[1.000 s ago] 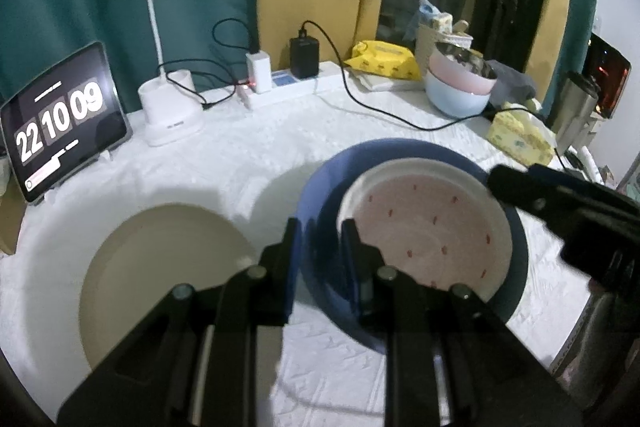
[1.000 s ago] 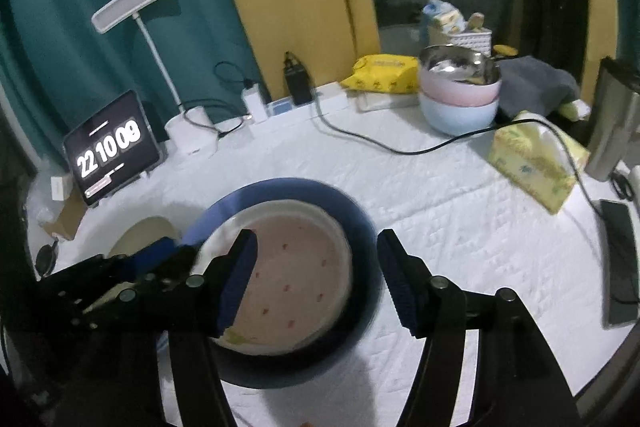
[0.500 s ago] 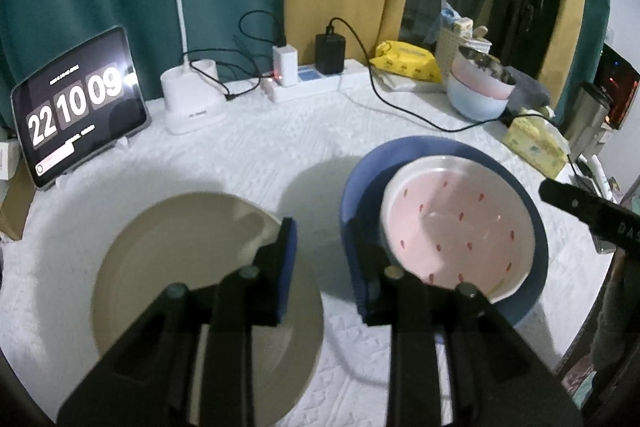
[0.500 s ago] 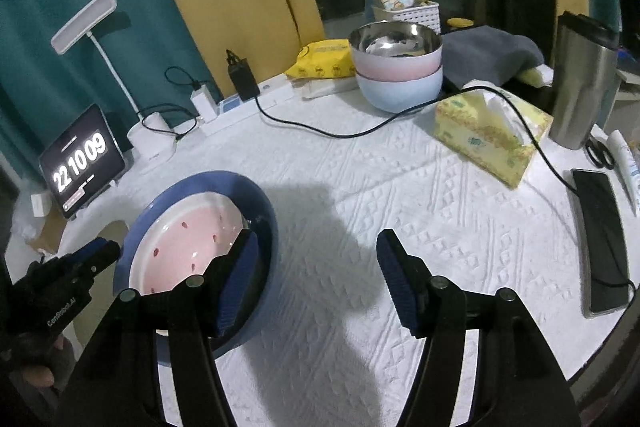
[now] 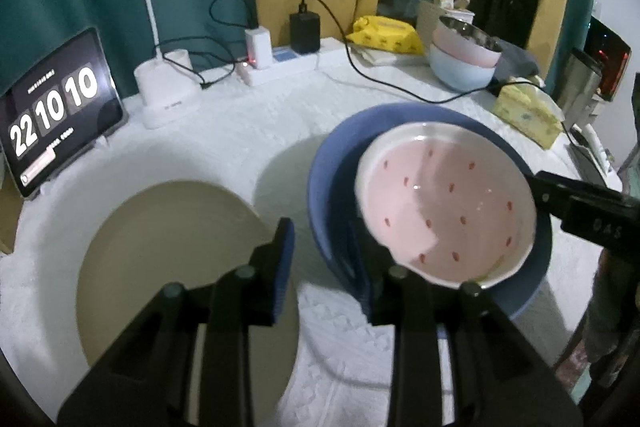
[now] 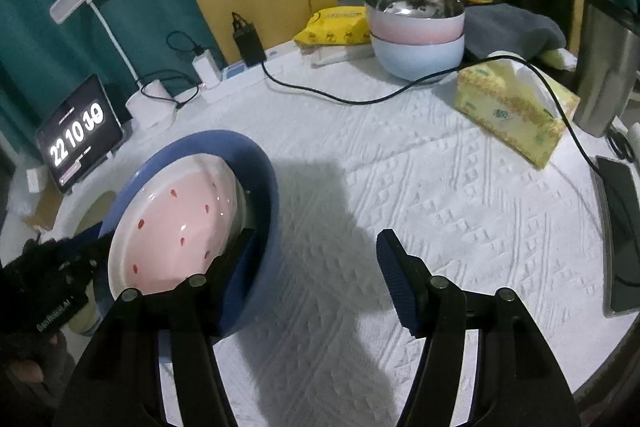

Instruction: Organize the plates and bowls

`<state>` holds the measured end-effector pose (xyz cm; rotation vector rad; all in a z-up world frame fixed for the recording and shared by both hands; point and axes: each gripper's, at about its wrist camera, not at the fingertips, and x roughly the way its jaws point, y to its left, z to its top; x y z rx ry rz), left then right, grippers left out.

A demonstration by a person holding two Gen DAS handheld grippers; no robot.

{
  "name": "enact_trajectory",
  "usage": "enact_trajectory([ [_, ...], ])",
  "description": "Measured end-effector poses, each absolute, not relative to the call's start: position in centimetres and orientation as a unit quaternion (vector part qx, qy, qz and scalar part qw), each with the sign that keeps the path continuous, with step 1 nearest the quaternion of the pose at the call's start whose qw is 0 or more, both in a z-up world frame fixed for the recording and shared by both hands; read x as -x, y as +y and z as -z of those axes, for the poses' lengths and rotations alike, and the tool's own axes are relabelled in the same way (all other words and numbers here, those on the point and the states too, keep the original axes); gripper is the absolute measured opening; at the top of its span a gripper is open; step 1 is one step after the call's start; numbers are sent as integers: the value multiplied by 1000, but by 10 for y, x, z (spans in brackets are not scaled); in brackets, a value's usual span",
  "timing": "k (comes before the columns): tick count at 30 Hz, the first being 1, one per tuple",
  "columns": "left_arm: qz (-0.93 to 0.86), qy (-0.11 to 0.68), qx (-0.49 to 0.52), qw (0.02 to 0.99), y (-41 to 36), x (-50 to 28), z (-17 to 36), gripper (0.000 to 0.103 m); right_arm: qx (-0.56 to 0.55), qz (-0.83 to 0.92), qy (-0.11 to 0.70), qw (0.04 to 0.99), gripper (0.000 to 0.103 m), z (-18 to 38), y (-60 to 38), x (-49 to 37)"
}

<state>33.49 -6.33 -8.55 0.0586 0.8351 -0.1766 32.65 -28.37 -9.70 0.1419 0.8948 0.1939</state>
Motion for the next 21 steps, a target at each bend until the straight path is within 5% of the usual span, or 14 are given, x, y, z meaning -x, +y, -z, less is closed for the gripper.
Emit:
enact_trajectory([
  [8, 83, 405, -5, 911, -60, -339, 87, 29, -94, -90, 435, 891, 65, 103, -286, -329],
  [14, 87, 395, 3, 915, -64, -336, 88, 18, -116, -83, 437, 888, 64, 106, -288, -330],
  [17, 89, 387, 8, 918, -64, -335, 87, 18, -119, -90, 431, 890, 47, 105, -286, -329],
  [21, 90, 381, 13, 920, -63, -333, 86, 16, -110, -105, 422, 894, 11, 100, -272, -326],
])
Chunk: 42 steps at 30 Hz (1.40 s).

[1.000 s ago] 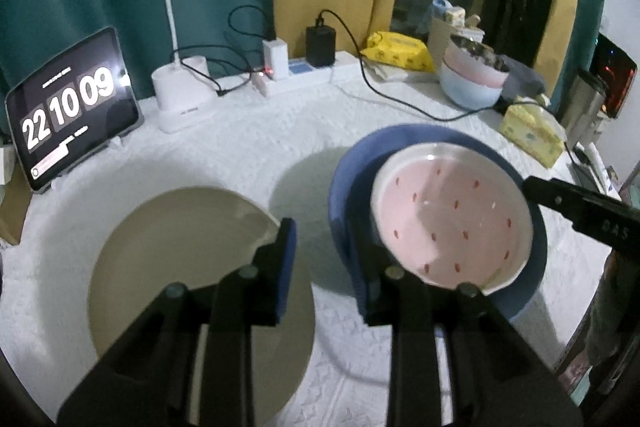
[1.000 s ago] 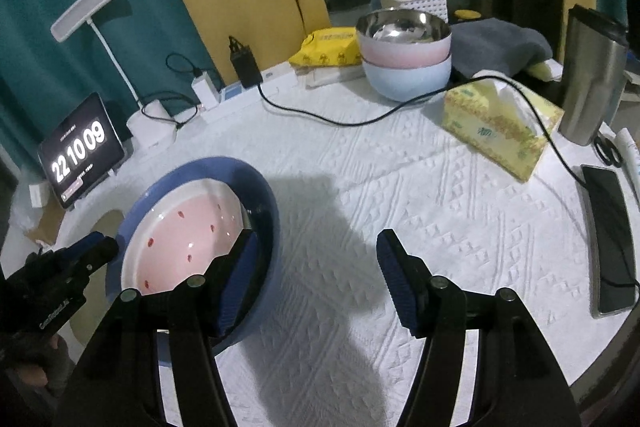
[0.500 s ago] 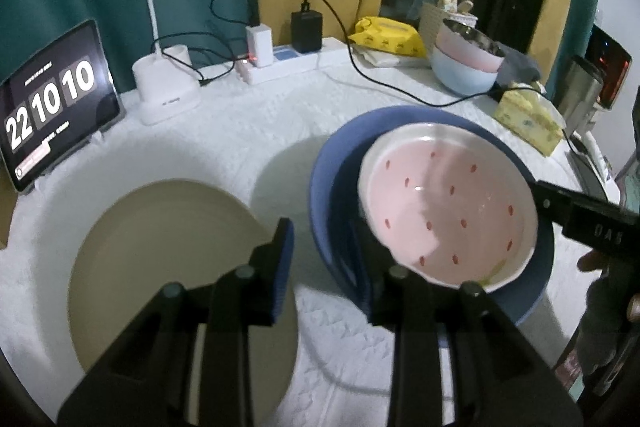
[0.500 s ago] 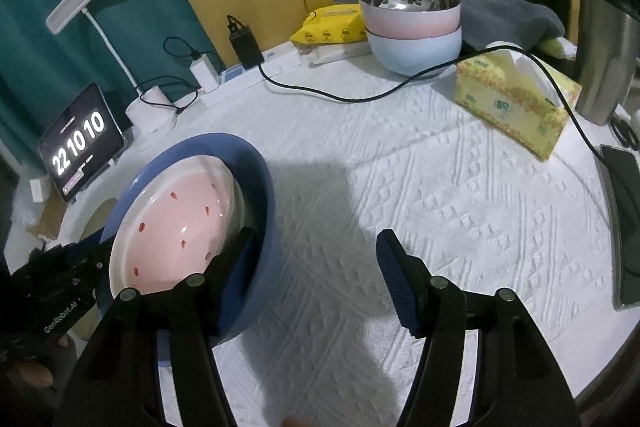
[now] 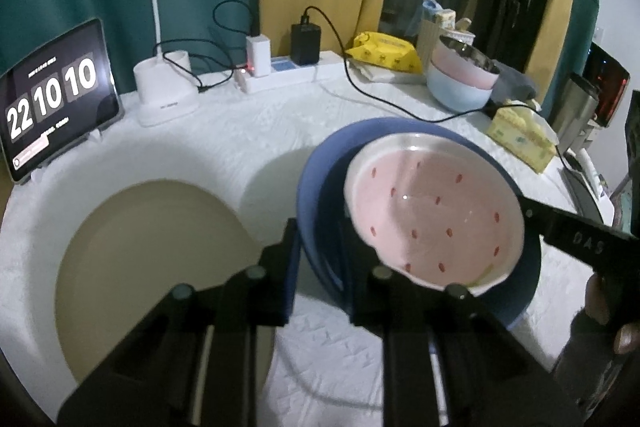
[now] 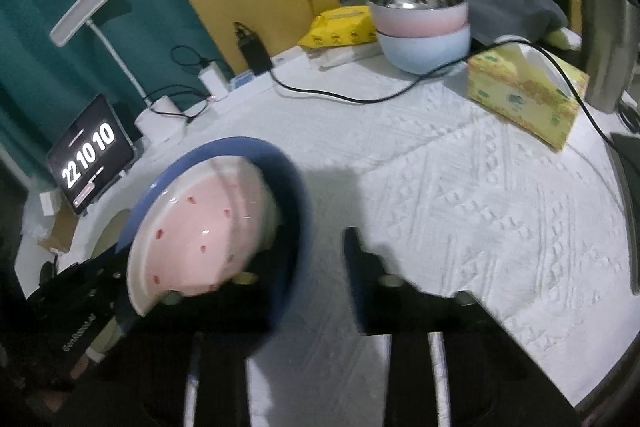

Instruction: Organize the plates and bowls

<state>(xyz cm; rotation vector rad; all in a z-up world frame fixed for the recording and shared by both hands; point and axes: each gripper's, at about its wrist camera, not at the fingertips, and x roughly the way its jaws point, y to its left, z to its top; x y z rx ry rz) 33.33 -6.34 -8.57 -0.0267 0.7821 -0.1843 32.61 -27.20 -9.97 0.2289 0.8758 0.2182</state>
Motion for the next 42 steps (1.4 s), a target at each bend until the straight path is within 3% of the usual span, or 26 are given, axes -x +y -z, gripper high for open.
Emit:
enact_trajectory([
  [42, 101, 338, 27, 935, -43, -309, 42, 15, -105, -90, 381, 914, 11, 48, -251, -300],
])
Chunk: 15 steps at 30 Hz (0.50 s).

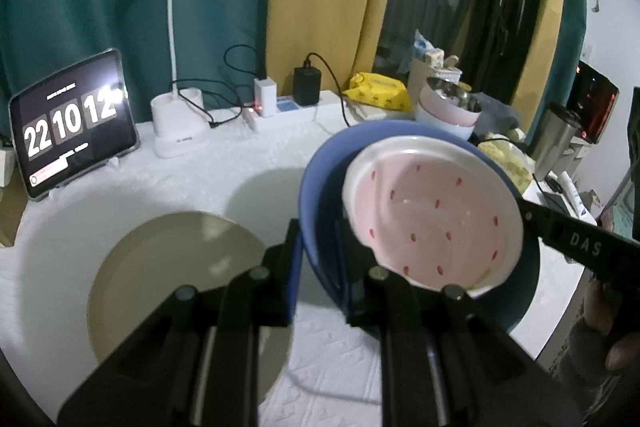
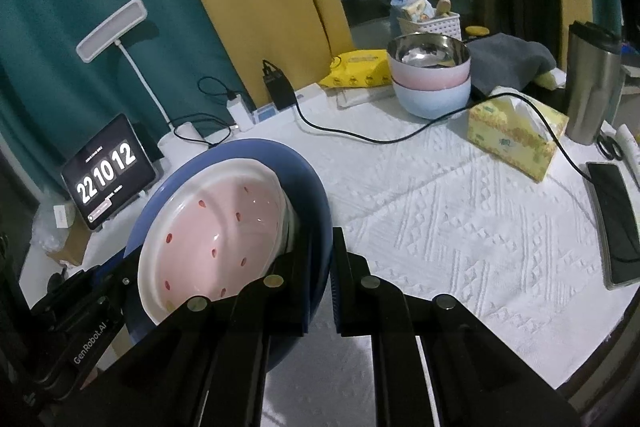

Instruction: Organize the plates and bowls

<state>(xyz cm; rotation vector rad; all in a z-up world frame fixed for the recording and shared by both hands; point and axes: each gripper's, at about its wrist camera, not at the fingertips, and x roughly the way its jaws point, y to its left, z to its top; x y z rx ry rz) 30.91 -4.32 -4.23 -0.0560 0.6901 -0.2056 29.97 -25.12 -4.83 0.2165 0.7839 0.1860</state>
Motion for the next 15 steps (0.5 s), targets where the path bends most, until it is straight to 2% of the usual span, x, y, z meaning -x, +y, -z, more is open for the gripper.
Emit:
enact_trajectory([
  [15, 81, 328, 45, 940, -3, -297, 35, 15, -88, -107, 371, 918, 11, 33, -212, -295],
])
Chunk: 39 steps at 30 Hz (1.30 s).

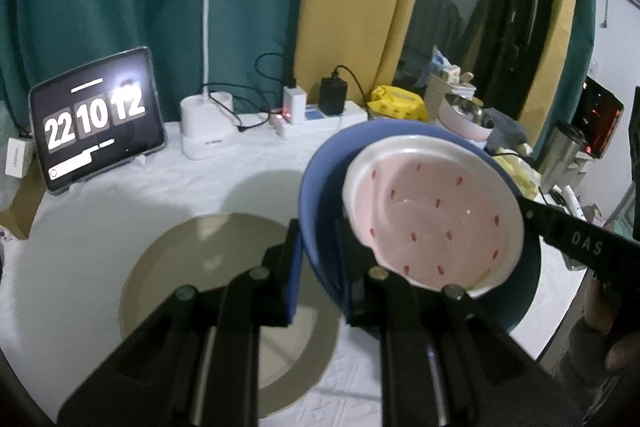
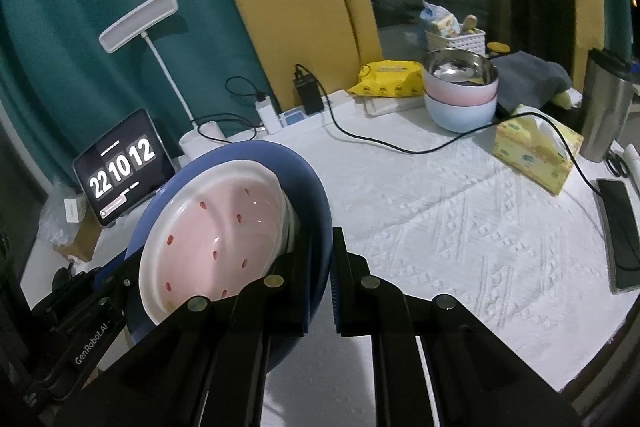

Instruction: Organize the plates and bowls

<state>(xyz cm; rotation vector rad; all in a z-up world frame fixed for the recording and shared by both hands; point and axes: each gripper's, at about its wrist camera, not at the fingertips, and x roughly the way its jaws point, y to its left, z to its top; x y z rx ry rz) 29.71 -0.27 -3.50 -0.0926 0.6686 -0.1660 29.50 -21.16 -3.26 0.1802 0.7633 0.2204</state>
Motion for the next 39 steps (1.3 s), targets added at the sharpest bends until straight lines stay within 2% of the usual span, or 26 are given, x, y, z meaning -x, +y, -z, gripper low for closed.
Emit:
enact_trajectory([
  [20, 47, 331, 81, 939, 67, -297, 46, 15, -56, -138, 381, 913, 11, 35, -139, -308],
  [39, 16, 365, 95, 926, 121, -306, 77, 15, -45, -159, 419, 893, 11, 66, -80, -327],
])
